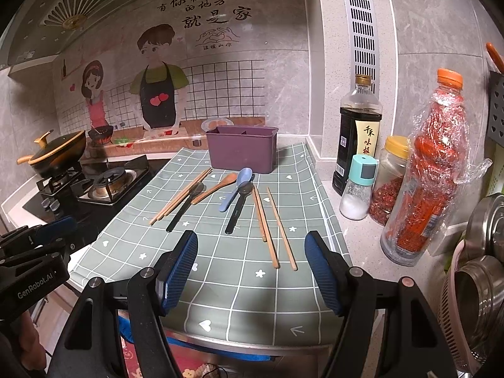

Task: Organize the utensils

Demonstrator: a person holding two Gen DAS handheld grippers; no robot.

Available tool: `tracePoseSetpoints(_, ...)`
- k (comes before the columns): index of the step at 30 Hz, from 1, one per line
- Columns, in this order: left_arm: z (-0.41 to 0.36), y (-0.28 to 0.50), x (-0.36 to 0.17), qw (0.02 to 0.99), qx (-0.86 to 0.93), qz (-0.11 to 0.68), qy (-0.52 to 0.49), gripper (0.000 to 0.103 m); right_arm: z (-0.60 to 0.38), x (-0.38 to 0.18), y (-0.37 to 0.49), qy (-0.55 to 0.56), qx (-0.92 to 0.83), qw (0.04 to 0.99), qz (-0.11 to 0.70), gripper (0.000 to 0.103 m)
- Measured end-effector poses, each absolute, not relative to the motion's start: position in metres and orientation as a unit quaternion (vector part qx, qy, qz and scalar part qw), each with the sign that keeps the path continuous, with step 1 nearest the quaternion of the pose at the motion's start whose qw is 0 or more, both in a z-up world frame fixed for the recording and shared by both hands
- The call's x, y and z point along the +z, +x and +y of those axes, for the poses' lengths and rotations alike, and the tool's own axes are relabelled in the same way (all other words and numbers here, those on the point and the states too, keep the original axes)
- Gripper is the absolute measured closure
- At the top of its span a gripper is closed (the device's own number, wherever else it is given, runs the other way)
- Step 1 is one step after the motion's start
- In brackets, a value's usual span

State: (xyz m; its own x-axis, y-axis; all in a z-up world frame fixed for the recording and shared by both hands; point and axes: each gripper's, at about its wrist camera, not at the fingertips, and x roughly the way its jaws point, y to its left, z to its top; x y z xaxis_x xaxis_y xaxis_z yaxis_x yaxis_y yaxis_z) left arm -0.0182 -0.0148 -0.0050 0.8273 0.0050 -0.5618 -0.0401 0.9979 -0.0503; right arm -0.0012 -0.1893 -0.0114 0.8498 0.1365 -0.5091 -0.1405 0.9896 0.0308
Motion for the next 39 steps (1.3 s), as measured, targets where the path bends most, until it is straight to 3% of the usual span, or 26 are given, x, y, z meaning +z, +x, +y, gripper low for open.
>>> tracePoseSetpoints(22,-0.003,0.032,-0.003,0.949,-0.009,0.314,-0.032,0.061,-0.196,-0.012,0.033,-0.018,0.055,0.96,0.274,0.035)
tracePoseSetpoints(39,0.042,0.146,-0.008,0.939,-0.04,0.339,-0.047,0.061,-0.166,-0.033,0.164,-0.056,0.053,0.938,0.337,0.035)
